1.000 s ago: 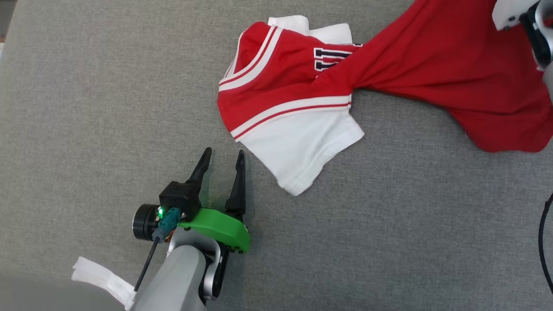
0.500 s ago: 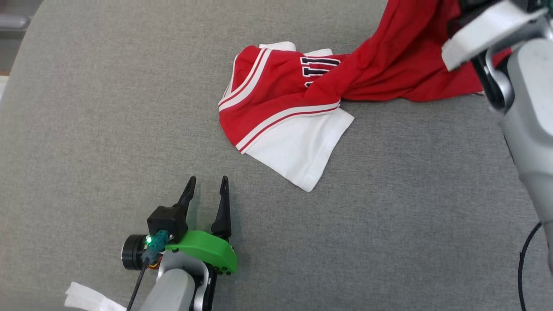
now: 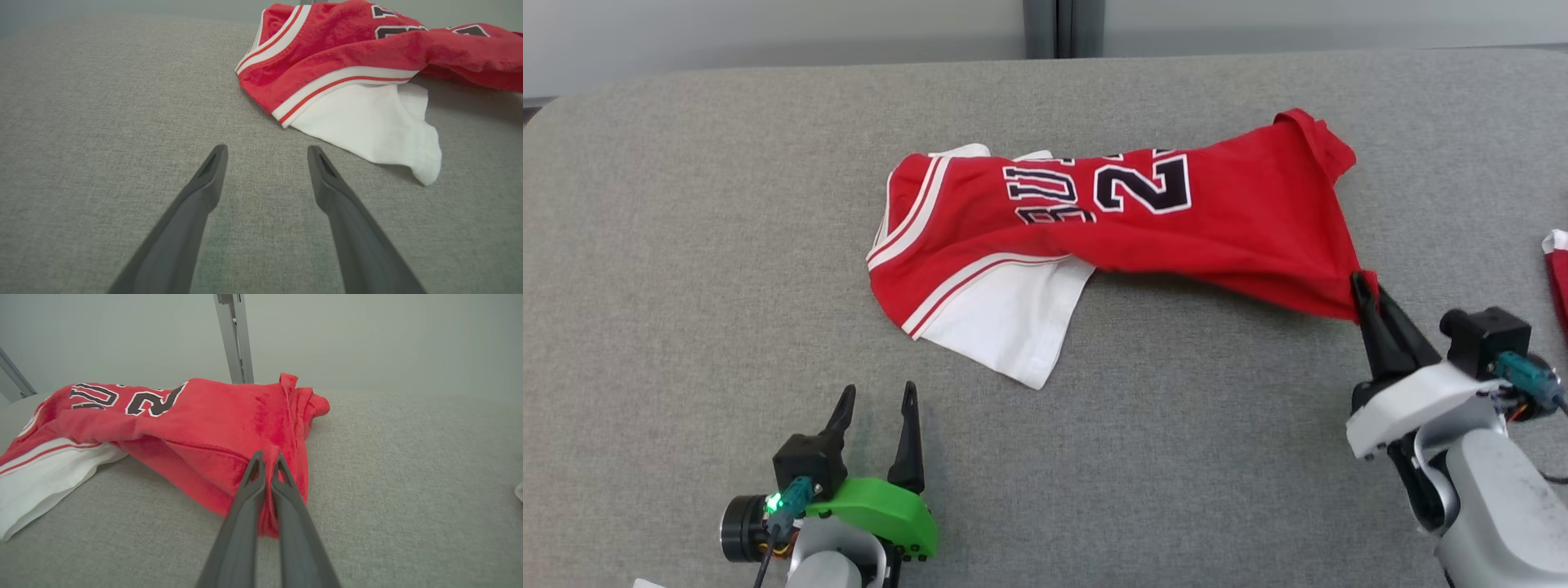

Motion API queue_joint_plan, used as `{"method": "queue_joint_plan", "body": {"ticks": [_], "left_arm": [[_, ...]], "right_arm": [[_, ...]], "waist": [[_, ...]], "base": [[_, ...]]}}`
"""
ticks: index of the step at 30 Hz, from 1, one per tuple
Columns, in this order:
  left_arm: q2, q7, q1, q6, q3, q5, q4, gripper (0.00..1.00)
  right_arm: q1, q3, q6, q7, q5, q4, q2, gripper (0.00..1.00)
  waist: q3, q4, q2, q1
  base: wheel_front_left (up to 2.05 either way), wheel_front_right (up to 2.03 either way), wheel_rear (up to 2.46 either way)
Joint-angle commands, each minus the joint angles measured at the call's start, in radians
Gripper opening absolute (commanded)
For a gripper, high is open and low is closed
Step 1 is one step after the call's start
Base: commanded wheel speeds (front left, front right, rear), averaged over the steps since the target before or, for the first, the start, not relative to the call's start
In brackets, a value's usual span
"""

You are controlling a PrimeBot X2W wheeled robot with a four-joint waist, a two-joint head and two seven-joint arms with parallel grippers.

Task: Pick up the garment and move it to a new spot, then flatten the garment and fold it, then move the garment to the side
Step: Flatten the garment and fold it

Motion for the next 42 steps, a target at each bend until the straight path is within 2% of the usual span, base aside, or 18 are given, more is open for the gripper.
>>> {"method": "queue_joint_plan", "body": {"ticks": [1,2,6,11,16,19,32,42], "left_arm": [[0.004,0.000,0.020,-0.004,0.006,0.004,0.003,1.00],[0.004,0.000,0.024,-0.006,0.007,0.004,0.006,1.00],[0.004,0.000,0.038,-0.004,0.014,0.013,0.008,1.00],[0.004,0.000,0.061,0.002,0.025,0.027,0.001,1.00],[0.004,0.000,0.080,0.006,0.031,0.048,-0.013,1.00],[0.004,0.000,0.093,0.012,0.033,0.055,-0.020,1.00],[0.004,0.000,0.128,0.034,0.029,0.044,-0.054,1.00],[0.004,0.000,0.012,0.001,-0.051,-0.025,-0.030,1.00]], "right_arm": [[0.036,-0.015,-0.002,-0.004,-0.007,0.013,0.014,0.72],[0.047,-0.031,-0.002,-0.004,-0.010,0.015,0.021,1.00],[0.096,-0.095,-0.002,-0.004,-0.040,0.009,0.063,1.00],[0.133,-0.173,-0.002,-0.004,-0.120,-0.059,0.117,1.00],[0.177,-0.208,-0.002,-0.004,-0.200,-0.136,0.158,1.00],[0.213,-0.220,-0.002,-0.004,-0.226,-0.138,0.177,1.00],[0.257,-0.201,-0.002,-0.004,-0.192,-0.093,0.188,1.00],[0.183,-0.205,-0.002,-0.004,-0.193,-0.058,0.188,1.00]], "waist": [[-0.049,-0.039,0.0000,0.0000],[-0.055,-0.041,0.0000,0.0000],[-0.083,-0.046,0.0000,0.0000],[-0.112,-0.054,0.0000,0.0000],[-0.133,-0.057,0.0000,0.0000],[-0.150,-0.061,0.0000,0.0000],[-0.164,-0.078,0.0000,0.0000],[-0.058,-0.096,0.0000,0.0000]], "base": [[0.00,0.00,0.00],[0.00,0.00,0.00],[0.00,0.00,0.00],[0.00,0.00,0.00],[0.00,0.00,0.00],[0.00,0.00,0.00],[0.00,0.00,0.00],[0.00,0.00,0.00]]}}
